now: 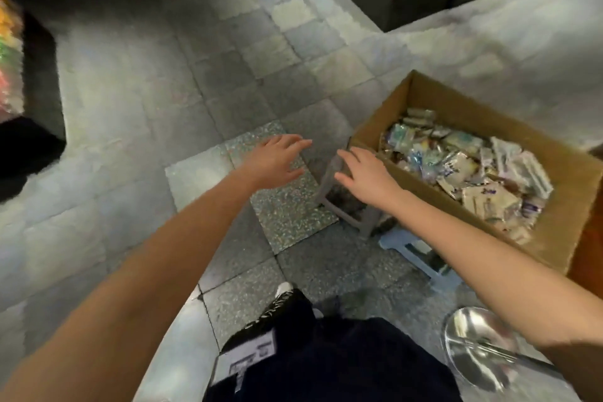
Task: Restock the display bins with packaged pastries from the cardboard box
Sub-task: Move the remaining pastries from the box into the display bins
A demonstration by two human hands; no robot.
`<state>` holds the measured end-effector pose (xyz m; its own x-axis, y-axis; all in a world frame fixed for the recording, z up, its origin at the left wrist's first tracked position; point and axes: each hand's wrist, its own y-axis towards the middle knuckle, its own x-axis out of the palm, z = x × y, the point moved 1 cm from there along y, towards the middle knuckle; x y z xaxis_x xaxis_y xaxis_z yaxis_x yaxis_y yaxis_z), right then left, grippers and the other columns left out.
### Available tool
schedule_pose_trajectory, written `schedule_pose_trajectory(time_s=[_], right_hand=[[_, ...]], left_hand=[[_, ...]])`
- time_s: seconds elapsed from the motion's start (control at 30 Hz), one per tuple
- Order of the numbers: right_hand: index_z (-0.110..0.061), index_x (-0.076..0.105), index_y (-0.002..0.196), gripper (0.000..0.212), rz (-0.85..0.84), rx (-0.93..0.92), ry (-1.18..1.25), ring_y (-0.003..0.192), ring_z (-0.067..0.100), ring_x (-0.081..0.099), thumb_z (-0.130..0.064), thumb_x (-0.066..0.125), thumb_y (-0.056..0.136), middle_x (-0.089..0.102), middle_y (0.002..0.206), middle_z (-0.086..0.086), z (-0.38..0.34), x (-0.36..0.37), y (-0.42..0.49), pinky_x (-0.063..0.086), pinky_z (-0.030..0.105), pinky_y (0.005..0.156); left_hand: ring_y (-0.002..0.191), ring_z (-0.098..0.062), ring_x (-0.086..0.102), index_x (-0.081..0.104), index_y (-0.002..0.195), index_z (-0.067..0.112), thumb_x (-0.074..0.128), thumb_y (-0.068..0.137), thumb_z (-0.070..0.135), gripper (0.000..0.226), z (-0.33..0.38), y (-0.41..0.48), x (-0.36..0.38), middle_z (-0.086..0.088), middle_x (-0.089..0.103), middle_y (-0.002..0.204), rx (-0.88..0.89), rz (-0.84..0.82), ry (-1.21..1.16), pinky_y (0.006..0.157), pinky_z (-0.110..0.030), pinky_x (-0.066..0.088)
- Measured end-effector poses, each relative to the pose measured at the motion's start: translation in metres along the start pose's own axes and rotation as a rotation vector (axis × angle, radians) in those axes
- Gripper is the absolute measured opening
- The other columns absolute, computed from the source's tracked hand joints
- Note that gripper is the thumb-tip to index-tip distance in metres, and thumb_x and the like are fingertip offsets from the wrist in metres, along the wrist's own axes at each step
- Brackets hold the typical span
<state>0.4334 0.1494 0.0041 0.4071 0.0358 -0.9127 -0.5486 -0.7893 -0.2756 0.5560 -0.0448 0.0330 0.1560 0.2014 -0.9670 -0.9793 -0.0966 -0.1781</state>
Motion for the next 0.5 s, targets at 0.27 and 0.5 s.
schedule_pose_trajectory(time_s=[0.27, 0.5], right_hand=[[-0.018, 0.020, 0.155, 0.061, 0.021, 0.376, 0.124, 0.144, 0.033, 0.023, -0.044, 0.039, 0.103, 0.024, 0.158, 0.012, 0.111, -0.007, 0.016, 0.026, 0.048, 0.115], [-0.017, 0.023, 0.153, 0.060, 0.041, 0.602, 0.258, 0.143, 0.034, 0.025, -0.038, 0.044, 0.102, 0.028, 0.155, 0.014, 0.175, -0.009, 0.048, 0.026, 0.051, 0.116]], left_hand=[[0.145, -0.026, 0.023, 0.017, 0.155, 0.030, 0.046, 0.100, 0.047, 0.065, 0.033, 0.157, 0.010, -0.001, 0.023, 0.159, 0.279, -0.200, 0.016, 0.115, -0.048, 0.024], [0.144, -0.029, 0.023, 0.017, 0.155, 0.027, 0.046, 0.099, 0.048, 0.067, 0.047, 0.284, 0.018, -0.006, 0.023, 0.159, 0.452, -0.339, 0.095, 0.114, -0.048, 0.026]])
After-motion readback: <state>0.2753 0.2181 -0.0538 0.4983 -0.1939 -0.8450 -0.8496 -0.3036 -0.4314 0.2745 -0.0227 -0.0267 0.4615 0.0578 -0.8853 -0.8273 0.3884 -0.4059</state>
